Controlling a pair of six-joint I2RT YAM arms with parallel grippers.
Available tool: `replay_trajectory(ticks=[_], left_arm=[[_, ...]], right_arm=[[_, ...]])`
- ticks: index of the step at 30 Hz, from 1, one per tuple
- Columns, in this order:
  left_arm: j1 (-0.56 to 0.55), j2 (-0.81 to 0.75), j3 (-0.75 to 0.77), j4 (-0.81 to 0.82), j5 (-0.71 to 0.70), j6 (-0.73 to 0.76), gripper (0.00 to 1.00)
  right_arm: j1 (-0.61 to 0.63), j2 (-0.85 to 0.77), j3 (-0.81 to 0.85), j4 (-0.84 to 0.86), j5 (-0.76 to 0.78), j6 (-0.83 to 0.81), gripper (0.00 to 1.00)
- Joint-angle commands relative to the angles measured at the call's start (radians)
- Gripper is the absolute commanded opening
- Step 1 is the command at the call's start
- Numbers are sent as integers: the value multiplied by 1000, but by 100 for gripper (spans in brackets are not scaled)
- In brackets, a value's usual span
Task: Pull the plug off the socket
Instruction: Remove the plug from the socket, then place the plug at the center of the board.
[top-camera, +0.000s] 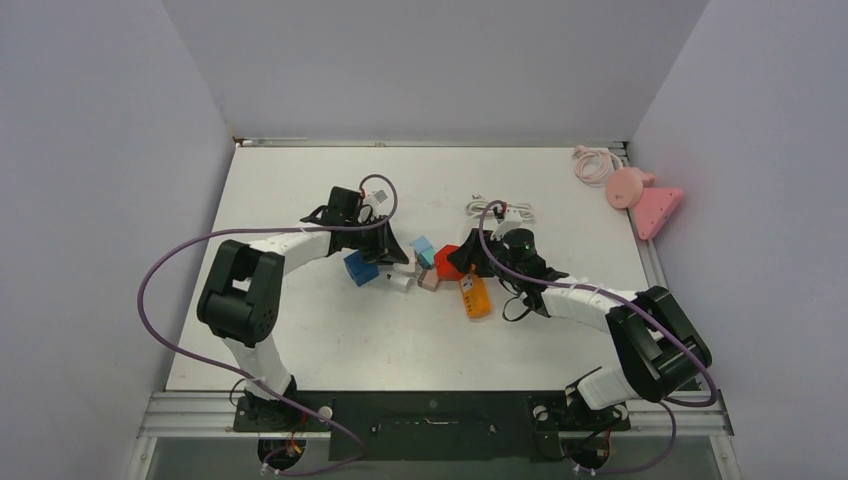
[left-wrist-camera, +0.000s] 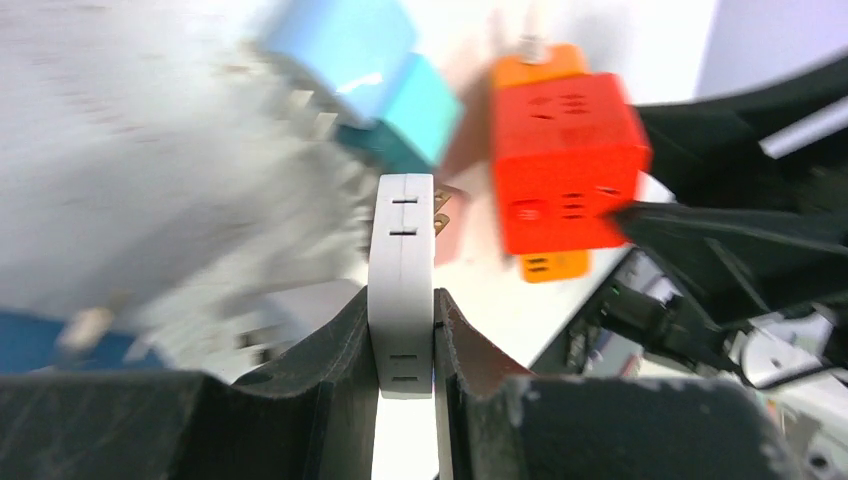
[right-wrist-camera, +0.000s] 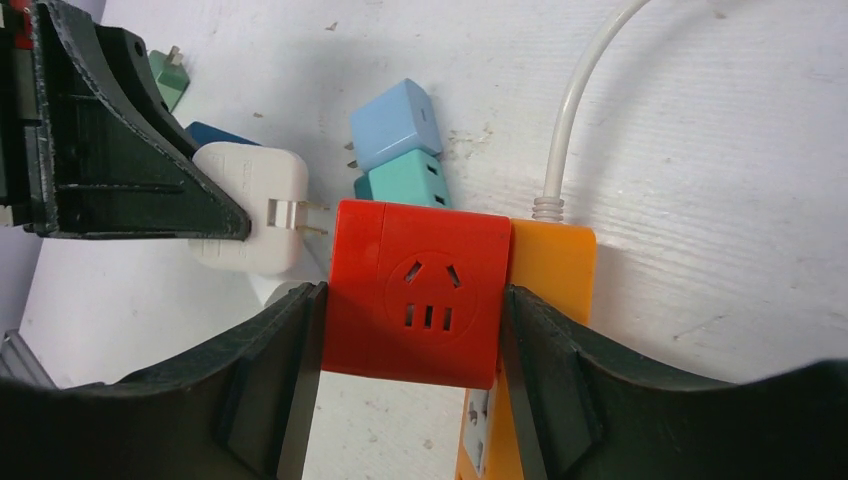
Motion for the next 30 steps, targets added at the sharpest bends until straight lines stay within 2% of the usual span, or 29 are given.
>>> replay_trajectory(ticks=[1,12,16,18,26,30], left_arm=[[40,18,8,-70,-131,68,0],[40,-22,-17,58,-42,21,0],[40,-51,-17,41,-133,45,0],[31,-42,10,-18,-217,89,1],[16,8,66,-117,-280,148,22],[16,3,69,-123,-296,153,39]], right_arm=[[-19,-51,3,40,62,-33,5],[-18,-45,2,46,59,-29,5],[-14,-40,0,56,54,-34,5],[-7,-38,0,61,51,-43,5],[7,-40,1,60,53,-57,5],[9,-39,1,59,51,-59,5]])
